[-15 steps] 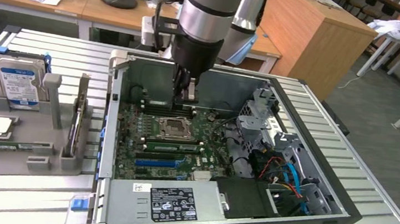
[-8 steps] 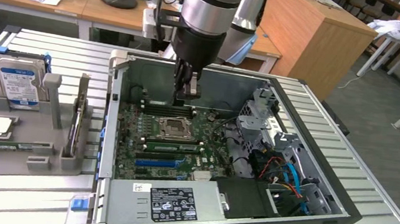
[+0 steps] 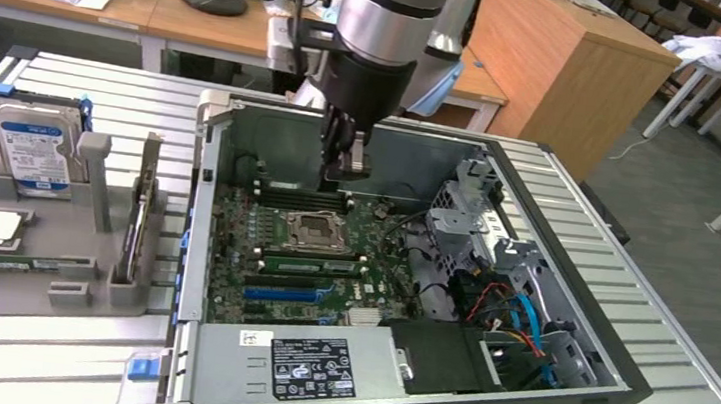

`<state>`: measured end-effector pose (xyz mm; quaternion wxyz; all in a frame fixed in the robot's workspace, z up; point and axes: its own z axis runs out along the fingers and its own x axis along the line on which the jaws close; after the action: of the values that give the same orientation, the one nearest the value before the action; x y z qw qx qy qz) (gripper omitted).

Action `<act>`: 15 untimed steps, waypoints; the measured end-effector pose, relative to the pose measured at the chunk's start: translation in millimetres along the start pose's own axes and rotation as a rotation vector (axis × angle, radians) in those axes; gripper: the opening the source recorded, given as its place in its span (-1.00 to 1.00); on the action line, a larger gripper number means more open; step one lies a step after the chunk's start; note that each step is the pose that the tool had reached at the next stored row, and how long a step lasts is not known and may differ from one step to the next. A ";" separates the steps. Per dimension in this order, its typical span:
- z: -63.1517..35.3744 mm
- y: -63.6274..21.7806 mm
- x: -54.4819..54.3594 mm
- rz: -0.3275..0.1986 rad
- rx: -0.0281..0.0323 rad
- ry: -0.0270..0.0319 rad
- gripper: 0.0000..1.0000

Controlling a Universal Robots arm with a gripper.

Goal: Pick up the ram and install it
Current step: 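Press down the ram until it locks into place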

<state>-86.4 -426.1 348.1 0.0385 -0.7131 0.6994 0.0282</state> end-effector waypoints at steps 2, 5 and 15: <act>0.1 -5.9 0.1 0.000 -0.0016 -0.0002 -0.79; 0.2 -14.0 0.4 0.001 -0.0054 -0.0002 -0.79; 0.4 -31.0 1.1 0.001 -0.0160 -0.0003 -0.79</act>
<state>-55.4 -426.6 348.1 0.0329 -0.7129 0.6996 0.0340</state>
